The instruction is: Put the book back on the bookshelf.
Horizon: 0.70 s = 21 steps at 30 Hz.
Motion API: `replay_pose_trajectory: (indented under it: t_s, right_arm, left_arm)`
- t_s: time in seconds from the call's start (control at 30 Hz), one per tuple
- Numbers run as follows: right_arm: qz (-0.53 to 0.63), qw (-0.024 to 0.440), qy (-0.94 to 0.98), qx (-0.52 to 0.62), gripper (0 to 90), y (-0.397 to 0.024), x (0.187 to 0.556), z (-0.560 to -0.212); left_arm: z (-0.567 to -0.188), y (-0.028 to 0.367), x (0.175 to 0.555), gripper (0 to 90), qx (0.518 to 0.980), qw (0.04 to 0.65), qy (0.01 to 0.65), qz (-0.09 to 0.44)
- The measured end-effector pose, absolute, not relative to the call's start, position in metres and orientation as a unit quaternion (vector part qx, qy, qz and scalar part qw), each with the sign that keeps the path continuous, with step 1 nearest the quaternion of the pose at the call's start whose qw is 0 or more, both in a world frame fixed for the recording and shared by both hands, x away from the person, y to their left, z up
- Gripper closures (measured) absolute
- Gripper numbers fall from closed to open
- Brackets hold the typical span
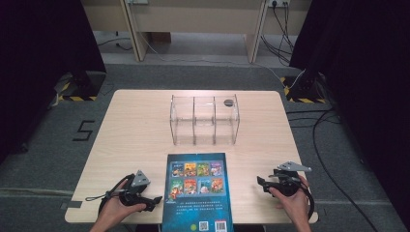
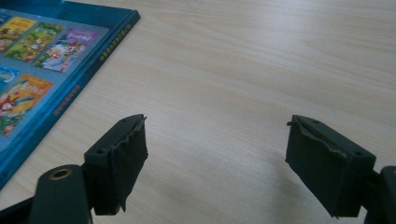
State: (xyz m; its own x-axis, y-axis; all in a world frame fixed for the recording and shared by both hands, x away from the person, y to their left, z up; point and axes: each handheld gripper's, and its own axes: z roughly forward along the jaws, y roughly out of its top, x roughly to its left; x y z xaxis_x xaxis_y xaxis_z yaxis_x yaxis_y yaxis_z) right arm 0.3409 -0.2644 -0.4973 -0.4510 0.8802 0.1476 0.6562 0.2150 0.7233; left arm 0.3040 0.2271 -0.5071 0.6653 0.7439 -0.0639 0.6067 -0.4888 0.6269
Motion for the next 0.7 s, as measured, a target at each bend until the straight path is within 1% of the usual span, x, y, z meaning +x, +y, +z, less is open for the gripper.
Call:
replay_pose_trajectory:
  t_s: [0.2, 0.27, 0.47, 0.5, 0.7]
  right_arm:
    - [0.39, 0.132, 0.759, 0.505, 21.7, -0.261, 0.339, -0.497]
    - [0.389, 0.129, 0.762, 0.502, 22.0, -0.259, 0.338, -0.497]
    - [0.393, 0.122, 0.769, 0.489, 22.2, -0.25, 0.335, -0.497]
    - [0.393, 0.119, 0.771, 0.487, 22.4, -0.248, 0.335, -0.497]
    - [0.393, 0.11, 0.779, 0.476, 22.9, -0.239, 0.332, -0.497]
  left_arm:
    - [-0.504, 0.227, 0.298, 24.1, 0.852, 0.328, 0.4, 0.081]
    - [-0.504, 0.224, 0.295, 24.6, 0.85, 0.336, 0.4, 0.066]
    - [-0.502, 0.22, 0.288, 25.7, 0.847, 0.351, 0.397, 0.045]
    - [-0.502, 0.217, 0.286, 26.1, 0.847, 0.354, 0.395, 0.034]
    - [-0.503, 0.212, 0.283, 29.1, 0.85, 0.355, 0.389, 0.023]
